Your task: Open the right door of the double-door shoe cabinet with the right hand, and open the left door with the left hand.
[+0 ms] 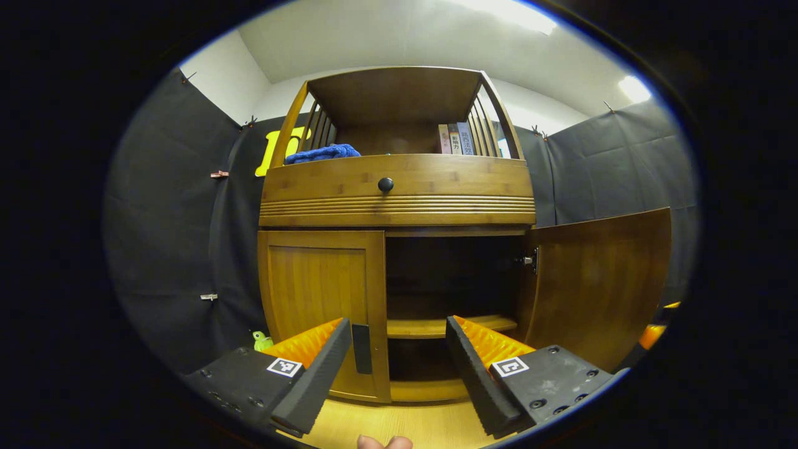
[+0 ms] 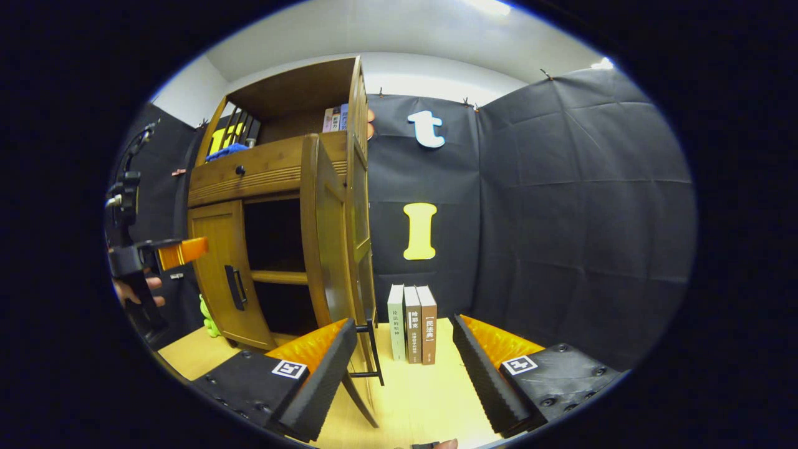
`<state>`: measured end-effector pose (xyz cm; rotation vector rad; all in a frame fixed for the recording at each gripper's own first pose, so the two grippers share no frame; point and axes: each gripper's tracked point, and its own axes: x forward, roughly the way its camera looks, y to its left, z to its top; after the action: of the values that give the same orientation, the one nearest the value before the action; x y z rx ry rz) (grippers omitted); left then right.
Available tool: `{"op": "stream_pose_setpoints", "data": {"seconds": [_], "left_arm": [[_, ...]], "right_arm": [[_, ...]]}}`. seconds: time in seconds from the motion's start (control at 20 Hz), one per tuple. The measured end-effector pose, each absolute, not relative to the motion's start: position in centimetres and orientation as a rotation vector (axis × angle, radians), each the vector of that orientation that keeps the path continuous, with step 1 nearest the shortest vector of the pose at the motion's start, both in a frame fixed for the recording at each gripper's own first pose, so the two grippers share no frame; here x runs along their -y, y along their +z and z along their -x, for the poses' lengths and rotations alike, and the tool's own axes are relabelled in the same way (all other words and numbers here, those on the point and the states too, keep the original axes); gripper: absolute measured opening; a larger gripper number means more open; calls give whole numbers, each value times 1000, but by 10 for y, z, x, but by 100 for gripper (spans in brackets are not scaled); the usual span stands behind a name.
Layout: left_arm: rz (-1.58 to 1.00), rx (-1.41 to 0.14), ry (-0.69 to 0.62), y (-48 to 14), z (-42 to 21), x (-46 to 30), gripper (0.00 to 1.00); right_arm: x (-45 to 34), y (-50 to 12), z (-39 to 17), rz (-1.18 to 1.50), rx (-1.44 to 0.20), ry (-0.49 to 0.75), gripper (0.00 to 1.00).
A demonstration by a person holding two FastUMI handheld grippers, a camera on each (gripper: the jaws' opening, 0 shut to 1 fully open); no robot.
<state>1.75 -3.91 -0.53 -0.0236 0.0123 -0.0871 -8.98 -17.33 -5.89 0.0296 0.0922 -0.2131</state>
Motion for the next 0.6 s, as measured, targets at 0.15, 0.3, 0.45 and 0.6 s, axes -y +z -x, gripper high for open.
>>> {"op": "stream_pose_setpoints", "data": {"seconds": [0.15, 0.3, 0.45, 0.6], "left_arm": [[13, -16, -107, -8, -19, 39, 93], [-2, -12, -128, -11, -23, 36, 93], [20, -21, -134, -16, -25, 36, 92], [30, -27, -124, -21, -32, 31, 93]], "right_arm": [[147, -39, 101, -21, -62, -194, 98], [114, -28, 105, -50, -57, -169, 97], [85, -23, 98, -18, -53, -152, 98], [57, -24, 93, -18, -61, -138, 98]]}}
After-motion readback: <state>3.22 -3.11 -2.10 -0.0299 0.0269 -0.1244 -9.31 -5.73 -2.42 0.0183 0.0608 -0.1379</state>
